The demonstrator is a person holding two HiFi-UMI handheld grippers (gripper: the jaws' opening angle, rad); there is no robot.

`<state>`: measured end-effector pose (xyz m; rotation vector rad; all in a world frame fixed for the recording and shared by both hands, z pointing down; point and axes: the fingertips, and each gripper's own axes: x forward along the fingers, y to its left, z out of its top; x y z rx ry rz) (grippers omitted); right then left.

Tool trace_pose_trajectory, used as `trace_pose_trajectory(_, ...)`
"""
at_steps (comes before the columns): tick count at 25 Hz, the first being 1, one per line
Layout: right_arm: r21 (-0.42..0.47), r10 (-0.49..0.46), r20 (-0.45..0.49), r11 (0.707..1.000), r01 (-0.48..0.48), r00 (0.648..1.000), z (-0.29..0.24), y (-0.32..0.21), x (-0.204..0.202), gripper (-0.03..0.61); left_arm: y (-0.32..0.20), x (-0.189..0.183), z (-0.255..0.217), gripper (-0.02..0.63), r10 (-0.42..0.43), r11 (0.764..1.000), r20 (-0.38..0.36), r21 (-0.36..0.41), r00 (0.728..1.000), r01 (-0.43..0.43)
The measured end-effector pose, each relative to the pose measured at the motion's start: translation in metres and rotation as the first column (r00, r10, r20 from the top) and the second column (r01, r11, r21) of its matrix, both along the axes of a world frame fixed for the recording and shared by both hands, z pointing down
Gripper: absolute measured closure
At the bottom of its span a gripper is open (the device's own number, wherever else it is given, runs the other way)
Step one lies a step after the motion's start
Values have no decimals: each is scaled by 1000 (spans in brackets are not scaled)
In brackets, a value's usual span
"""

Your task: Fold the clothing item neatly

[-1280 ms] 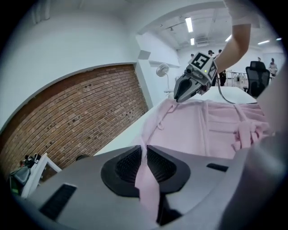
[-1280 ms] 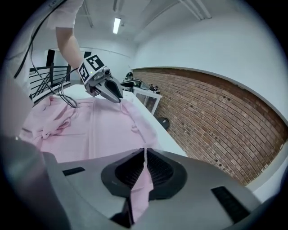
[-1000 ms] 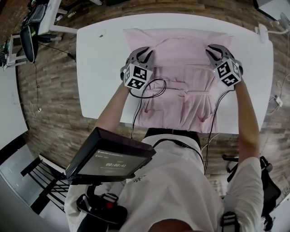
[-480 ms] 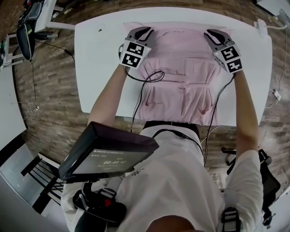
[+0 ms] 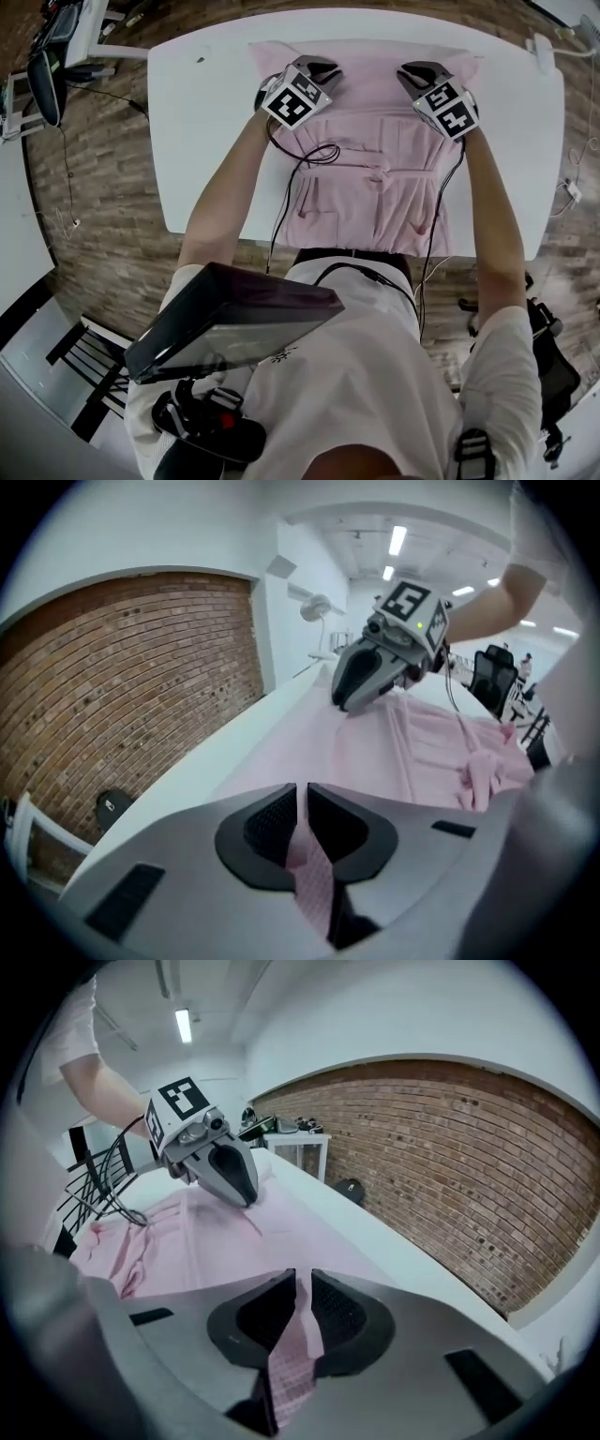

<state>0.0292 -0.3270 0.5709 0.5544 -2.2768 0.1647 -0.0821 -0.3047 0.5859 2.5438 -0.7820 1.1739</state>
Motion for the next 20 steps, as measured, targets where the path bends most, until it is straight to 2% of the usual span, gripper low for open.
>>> trace_pose_trajectory(3, -17, -15, -66, 1000, 14, 998, 14, 7, 14, 525, 12, -12, 16, 575, 55, 998, 82, 0, 995, -55)
trace_pose_trajectory(6, -15, -1, -81, 1000, 0, 997, 20, 7, 20, 525, 12, -16, 20, 575, 70, 997, 100, 23, 993, -73)
trace_pose_trajectory(8, -18, 20, -68, 1000, -21, 998, 23, 6, 22, 525, 11, -17, 20, 577, 60, 997, 71, 34, 996, -63)
trace_pose_trajectory(12, -78, 99, 21, 992, -97, 995, 24, 1, 23, 525, 7, -22, 16, 589, -31, 1000, -73, -2, 997, 31)
trace_pose_trajectory(17, -142, 162, 74, 978, -151, 984, 25, -5, 28, 532, 5, -18, 16, 591, -31, 999, -78, 16, 996, 33)
trace_pose_trajectory(20, -147, 170, 80, 977, -157, 982, 27, -17, 28, 548, -5, -19, 18, 591, -40, 999, -80, 14, 996, 42)
